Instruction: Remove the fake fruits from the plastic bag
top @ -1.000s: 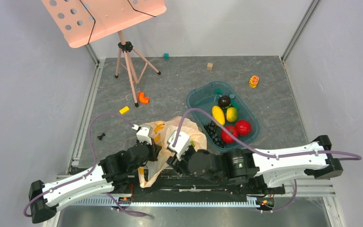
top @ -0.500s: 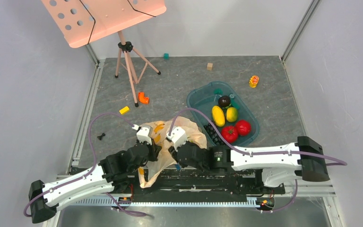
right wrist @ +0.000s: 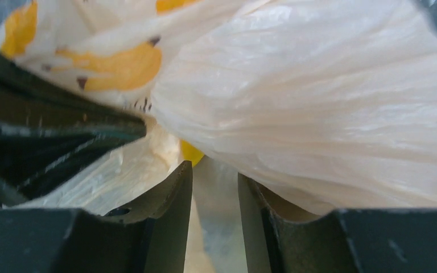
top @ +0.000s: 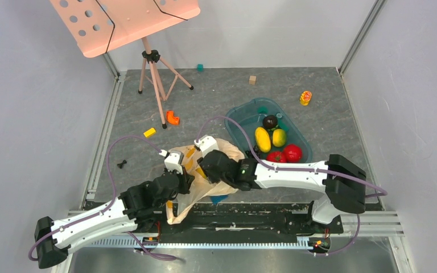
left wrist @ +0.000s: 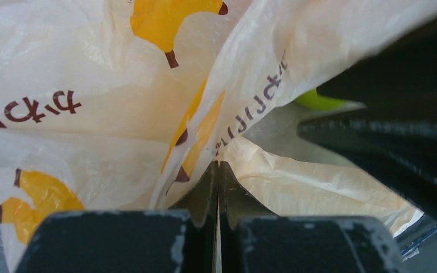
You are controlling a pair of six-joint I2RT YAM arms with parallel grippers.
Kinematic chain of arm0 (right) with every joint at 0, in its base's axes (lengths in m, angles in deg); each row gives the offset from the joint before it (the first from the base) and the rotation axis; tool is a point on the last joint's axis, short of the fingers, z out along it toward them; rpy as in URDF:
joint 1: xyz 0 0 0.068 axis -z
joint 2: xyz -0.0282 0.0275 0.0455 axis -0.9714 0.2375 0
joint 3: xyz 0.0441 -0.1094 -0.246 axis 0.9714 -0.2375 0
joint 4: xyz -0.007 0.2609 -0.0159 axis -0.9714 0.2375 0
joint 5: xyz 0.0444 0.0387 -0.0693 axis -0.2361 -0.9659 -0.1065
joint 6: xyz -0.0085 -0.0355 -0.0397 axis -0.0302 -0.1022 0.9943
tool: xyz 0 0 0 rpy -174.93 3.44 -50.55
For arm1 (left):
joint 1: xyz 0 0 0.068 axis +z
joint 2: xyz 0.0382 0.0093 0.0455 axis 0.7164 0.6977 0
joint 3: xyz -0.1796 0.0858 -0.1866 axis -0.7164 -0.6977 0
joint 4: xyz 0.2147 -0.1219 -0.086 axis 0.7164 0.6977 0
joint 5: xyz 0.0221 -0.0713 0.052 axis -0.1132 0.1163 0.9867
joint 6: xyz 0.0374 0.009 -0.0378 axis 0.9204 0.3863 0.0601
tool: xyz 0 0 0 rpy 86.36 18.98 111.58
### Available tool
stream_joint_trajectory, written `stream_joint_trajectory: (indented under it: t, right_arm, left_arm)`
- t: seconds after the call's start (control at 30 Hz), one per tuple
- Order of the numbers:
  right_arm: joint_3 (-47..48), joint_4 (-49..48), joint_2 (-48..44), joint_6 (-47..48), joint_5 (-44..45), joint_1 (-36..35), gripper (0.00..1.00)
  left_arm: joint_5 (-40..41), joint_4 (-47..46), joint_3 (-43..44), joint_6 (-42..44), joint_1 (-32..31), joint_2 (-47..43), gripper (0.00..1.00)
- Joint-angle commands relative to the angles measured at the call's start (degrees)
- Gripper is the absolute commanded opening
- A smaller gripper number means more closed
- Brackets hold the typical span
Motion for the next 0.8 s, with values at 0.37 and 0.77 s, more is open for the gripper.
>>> stream_joint_trajectory:
  t: [0.37, 0.77]
  right_arm:
    - [7.86, 2.41, 5.93, 1.65, 7.78, 7.75, 0.47]
    - [10.77, 2.43, 10.67, 3.29, 8.64, 9.94, 0.76]
  left_arm:
    - [1.56, -1.57, 0.93, 0.97, 0.36, 0.14, 0.02]
    - [1.21, -1.84, 1.01, 1.15, 0.42, 0.68, 0.02]
